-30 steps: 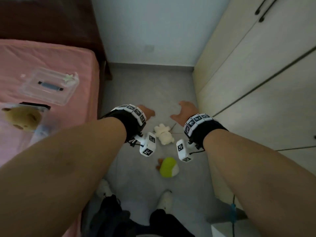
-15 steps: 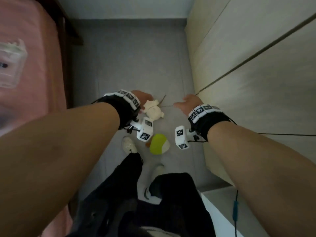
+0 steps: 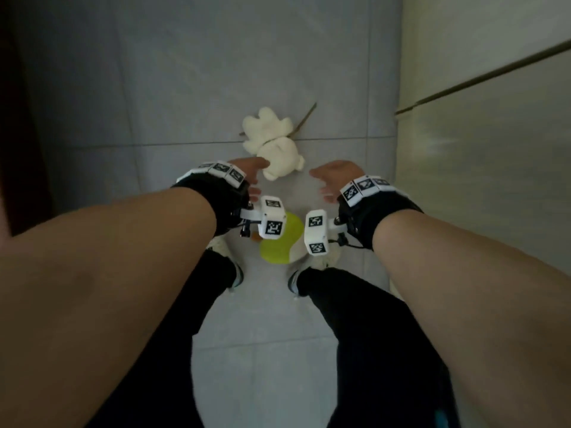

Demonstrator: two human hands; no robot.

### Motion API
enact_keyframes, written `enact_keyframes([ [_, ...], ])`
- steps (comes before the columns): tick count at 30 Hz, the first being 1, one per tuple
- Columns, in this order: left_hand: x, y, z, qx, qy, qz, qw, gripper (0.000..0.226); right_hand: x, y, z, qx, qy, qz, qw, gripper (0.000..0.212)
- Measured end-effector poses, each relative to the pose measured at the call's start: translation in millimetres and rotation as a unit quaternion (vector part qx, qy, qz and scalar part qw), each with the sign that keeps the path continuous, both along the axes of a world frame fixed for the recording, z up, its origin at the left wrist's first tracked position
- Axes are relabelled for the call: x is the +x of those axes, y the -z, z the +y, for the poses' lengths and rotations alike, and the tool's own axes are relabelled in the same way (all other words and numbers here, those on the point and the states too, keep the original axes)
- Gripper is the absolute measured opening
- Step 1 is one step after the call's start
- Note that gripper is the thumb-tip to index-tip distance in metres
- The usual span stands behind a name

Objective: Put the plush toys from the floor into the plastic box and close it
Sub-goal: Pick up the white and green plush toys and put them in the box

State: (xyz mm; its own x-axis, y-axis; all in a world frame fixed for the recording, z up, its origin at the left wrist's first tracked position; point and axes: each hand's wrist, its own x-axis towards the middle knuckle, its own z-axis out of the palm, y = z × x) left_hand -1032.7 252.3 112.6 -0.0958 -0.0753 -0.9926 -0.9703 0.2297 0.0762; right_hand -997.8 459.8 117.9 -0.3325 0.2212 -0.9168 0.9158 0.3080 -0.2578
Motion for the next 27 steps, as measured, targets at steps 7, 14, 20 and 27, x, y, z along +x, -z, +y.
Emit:
enact_keyframes([
  [7,-15,175,17,0.001,-0.003,-0.024,1.000,0.081,-34,192,-4,0.054,-0.058,0.027,0.997,0.073],
  [14,-18,266,39,0.061,-0.049,0.044,0.996,0.064,-45,274,4,-0.087,-0.085,0.004,0.993,0.045],
  [20,24,278,19,-0.032,-0.012,-0.028,0.999,0.066,60,284,-15,-0.079,-0.123,-0.090,0.985,0.128],
  [27,59,269,-4,-0.027,0.007,-0.059,0.998,0.056,156,274,-39,-0.083,-0.285,-0.137,0.945,0.153],
])
